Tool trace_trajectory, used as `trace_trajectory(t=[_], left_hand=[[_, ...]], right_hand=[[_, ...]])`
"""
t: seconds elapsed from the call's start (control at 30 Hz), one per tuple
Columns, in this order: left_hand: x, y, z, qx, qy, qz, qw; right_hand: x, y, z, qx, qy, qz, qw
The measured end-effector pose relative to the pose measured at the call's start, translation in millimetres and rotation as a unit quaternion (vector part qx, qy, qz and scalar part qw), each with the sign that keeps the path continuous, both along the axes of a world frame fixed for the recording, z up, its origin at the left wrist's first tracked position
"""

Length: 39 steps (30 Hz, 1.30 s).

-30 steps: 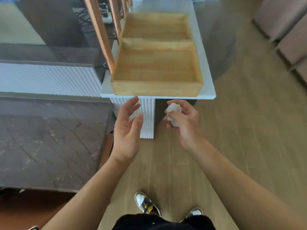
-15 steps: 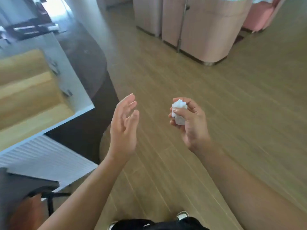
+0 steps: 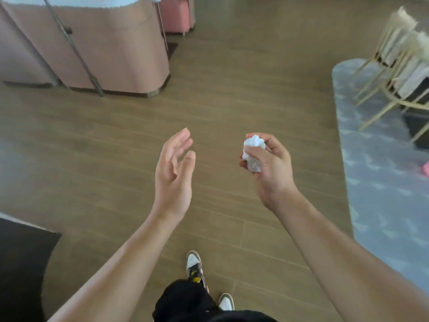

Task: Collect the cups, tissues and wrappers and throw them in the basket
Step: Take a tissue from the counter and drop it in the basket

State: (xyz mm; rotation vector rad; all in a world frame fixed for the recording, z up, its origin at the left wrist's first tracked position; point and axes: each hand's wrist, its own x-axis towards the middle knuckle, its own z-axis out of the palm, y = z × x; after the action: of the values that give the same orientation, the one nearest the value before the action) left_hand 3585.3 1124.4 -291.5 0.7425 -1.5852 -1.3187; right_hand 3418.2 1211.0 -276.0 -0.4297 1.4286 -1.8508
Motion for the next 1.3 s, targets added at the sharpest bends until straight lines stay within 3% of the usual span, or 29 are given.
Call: trace_trajectory(t=[0.33,0.73,1.0,1.3], left_hand=[[-202.7,-30.3,1.1,0.001,0.033,-0.231,0.972],[-391.0,-82.1,22.2,-0.008,0.035,-0.390,0.920],[-517.6,-38.4,5.4,0.007,0.020,-0.469,0.883],[-703.1,53.4,7.7,-0.001,0.007,-0.514,0.858]], right_hand=[[-147.0,33.8,4.5,-0.017,-0.009,-0.236,0.972],[-283.4,7.8,10.6,-0.051,-0.021,-0.395,0.917],[-378.0,55.4,-6.5,-0.051,-0.038,-0.472,0.880],[-549.8,146.3,-13.1,-0.045,-0.026,-0.511,0.858]])
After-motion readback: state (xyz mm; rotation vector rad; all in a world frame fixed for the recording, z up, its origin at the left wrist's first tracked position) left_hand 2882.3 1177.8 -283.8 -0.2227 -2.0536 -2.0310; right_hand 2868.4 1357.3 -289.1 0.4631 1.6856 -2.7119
